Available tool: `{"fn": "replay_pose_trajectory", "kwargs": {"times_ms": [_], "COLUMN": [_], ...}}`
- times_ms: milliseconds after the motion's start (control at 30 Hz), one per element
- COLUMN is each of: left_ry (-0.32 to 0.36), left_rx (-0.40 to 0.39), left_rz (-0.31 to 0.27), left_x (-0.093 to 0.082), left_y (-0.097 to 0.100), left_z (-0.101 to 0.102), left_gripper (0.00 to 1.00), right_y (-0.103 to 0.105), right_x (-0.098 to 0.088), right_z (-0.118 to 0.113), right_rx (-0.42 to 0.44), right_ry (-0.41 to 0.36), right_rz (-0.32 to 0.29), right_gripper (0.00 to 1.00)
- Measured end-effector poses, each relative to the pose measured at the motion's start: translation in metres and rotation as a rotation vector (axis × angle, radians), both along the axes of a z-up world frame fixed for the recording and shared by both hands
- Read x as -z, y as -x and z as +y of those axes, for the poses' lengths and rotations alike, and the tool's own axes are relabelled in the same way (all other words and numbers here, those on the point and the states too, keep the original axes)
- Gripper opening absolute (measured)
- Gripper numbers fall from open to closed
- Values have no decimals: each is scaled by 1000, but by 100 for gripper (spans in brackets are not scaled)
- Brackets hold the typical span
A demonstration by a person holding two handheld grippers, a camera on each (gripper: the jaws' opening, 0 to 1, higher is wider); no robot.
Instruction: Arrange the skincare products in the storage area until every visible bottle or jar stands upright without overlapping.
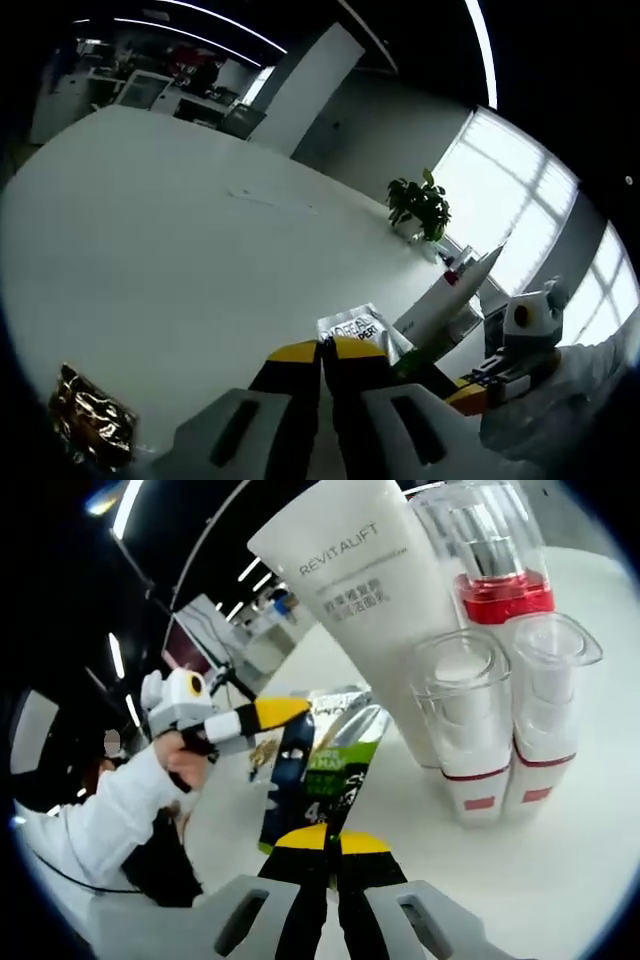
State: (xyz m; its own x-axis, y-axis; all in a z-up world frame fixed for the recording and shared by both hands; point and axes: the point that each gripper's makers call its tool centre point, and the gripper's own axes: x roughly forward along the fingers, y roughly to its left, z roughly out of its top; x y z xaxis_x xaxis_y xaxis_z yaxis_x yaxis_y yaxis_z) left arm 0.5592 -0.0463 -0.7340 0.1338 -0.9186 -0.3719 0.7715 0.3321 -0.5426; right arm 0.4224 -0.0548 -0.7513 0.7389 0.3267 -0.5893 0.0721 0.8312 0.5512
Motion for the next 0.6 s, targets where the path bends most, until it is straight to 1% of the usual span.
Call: {"fn": "replay_pose_trajectory", "kwargs": {"times_ms": [200, 367, 600], "left_ry": [-24, -51, -69], "left_rx": [12, 17, 13], "left_rz": [-20, -22, -22], "left_x": [8, 19, 27], "left_y": [2, 1, -1], "left_z": [-3, -4, -7], "left_gripper": [0, 0, 0], "right_y": [0, -1, -3], "right_x": [8, 15, 21], "right_z": [-3, -6, -8], "right_rx": [-3, 3, 15], "right_ry": [27, 29, 32], "right_rz": [15, 29, 37], "right_gripper": [0, 0, 0]}}
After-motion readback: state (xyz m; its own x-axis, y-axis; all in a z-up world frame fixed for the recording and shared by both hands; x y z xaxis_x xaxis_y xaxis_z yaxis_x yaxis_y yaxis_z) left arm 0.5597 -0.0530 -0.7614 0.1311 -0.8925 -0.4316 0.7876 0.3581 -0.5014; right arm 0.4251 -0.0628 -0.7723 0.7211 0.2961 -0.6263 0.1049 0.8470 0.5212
